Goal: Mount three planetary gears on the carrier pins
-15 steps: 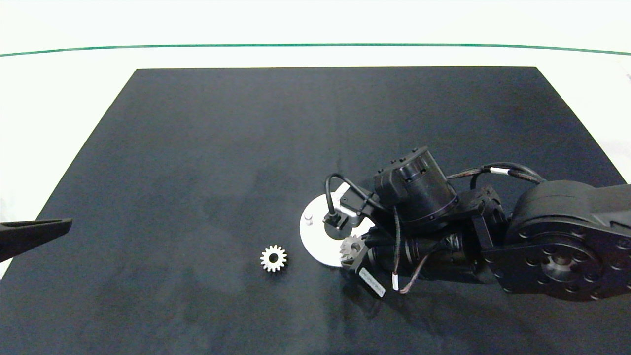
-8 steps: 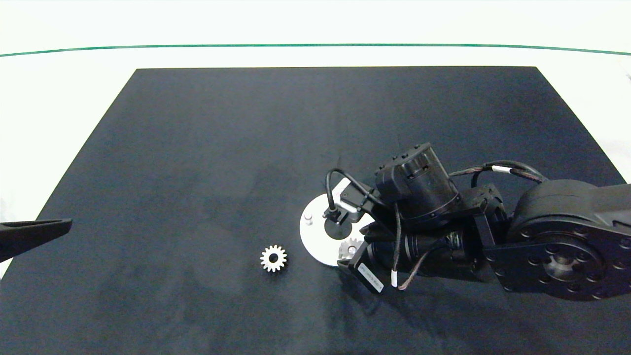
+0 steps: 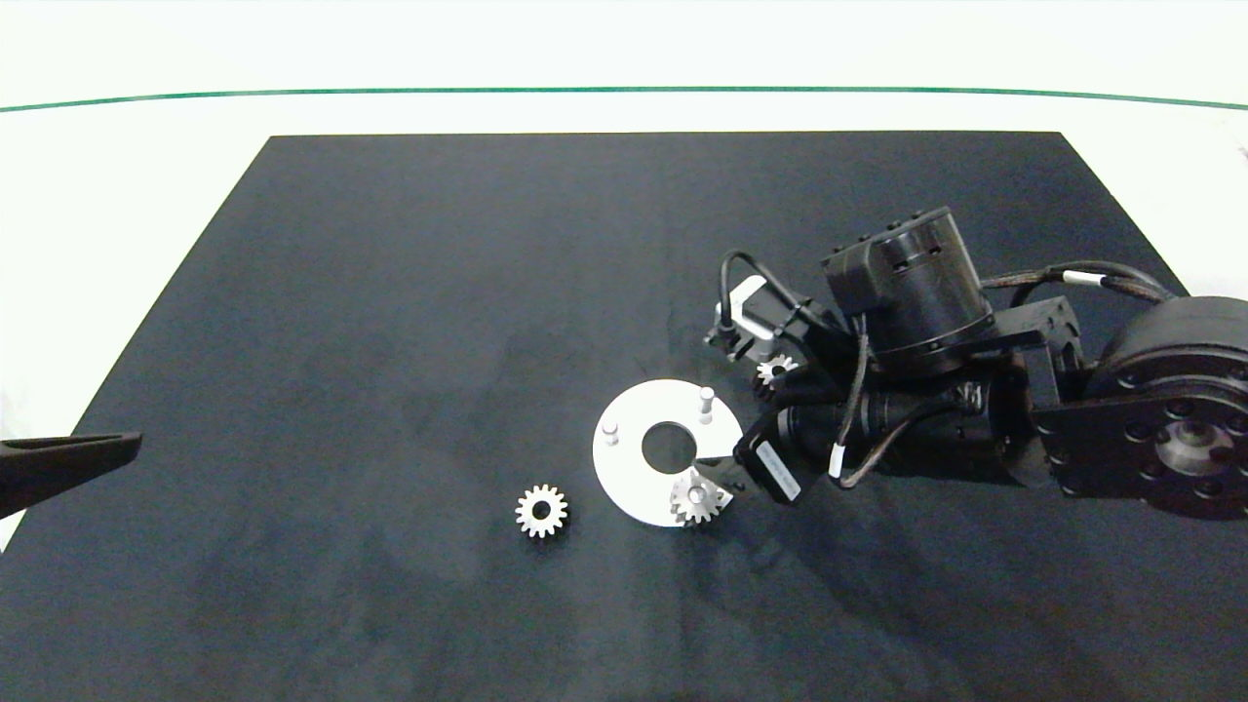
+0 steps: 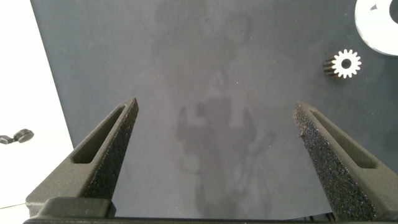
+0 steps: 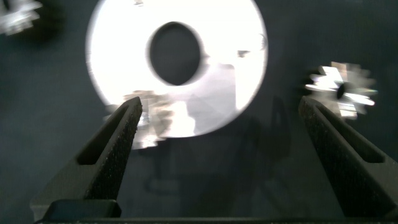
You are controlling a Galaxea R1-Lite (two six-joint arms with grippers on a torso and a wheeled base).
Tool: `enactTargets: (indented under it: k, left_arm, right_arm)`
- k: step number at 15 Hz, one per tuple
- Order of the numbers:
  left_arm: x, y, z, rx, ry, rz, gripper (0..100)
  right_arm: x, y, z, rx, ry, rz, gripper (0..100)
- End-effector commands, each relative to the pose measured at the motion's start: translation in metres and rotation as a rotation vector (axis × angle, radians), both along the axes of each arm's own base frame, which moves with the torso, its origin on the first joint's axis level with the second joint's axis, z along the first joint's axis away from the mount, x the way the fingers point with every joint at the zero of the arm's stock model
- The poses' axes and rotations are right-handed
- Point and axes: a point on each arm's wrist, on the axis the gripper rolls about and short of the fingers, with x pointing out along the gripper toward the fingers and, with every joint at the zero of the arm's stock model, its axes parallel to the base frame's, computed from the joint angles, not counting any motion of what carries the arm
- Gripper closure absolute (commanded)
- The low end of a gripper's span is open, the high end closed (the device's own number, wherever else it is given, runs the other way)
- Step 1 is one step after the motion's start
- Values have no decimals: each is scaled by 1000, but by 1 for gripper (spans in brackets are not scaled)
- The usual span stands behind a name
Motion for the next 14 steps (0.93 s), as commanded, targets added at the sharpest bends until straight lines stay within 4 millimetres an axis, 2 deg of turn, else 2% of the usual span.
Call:
enactTargets:
  k: [1, 3, 9, 12, 14]
  left_arm:
    - [0, 0, 0, 2, 4, -1, 0]
    - [0, 0, 0, 1, 4, 1, 0]
    - [0, 0, 0, 1, 4, 0, 0]
    - [0, 0, 0, 1, 4, 0, 0]
    - [0, 0, -1, 3, 5, 0, 0]
  right_arm:
    - [17, -20, 6, 23, -27, -77, 0]
    - [28, -27, 10, 39, -42, -113, 0]
    - [47, -29, 15, 83, -44, -171, 0]
    - [49, -39, 19, 36, 20, -201, 0]
    - [59, -41, 14, 30, 41, -225, 0]
